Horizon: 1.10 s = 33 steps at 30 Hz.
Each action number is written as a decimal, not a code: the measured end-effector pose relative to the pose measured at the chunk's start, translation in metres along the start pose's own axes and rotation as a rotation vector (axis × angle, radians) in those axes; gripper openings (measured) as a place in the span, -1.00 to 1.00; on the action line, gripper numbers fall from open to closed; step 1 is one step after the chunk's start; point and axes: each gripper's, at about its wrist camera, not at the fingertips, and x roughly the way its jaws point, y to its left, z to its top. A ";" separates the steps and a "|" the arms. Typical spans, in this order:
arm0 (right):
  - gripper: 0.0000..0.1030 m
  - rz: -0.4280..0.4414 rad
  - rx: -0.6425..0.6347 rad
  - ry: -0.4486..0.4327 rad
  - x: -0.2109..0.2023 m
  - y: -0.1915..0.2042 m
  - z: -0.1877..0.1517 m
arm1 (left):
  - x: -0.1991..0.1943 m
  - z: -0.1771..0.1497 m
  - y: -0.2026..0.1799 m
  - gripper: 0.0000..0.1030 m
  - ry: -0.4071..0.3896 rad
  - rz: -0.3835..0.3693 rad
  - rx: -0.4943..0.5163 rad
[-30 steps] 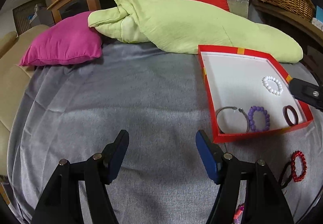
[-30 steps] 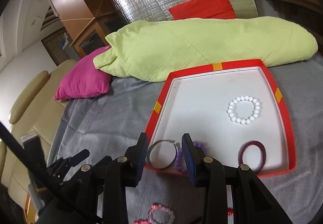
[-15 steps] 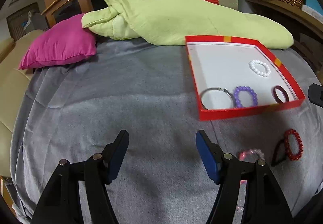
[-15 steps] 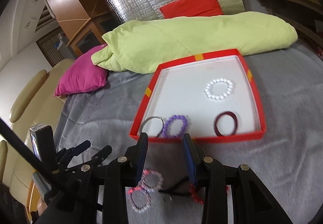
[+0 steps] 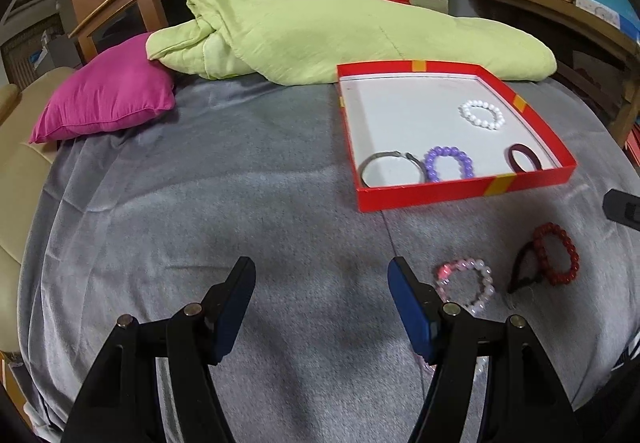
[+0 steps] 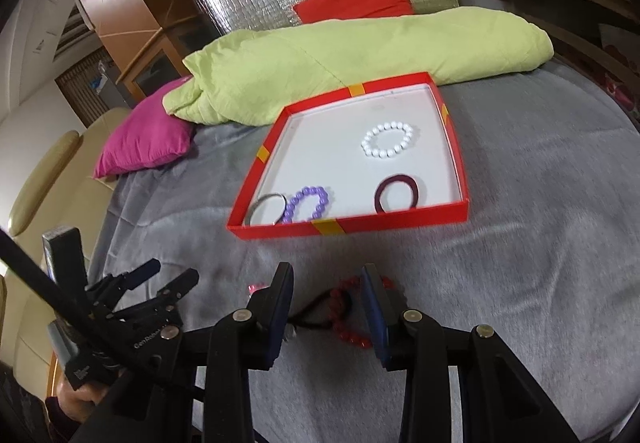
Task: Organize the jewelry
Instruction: 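Withdraw both open tools from the box toward the remaining bracelets, then grasp the red bead bracelet with the right tool while the left tool grasps the pink bead bracelet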
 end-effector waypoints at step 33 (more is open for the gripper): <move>-0.27 -0.039 -0.114 0.203 0.033 -0.001 -0.032 | -0.019 -0.033 -0.013 0.35 0.027 -0.057 0.137</move>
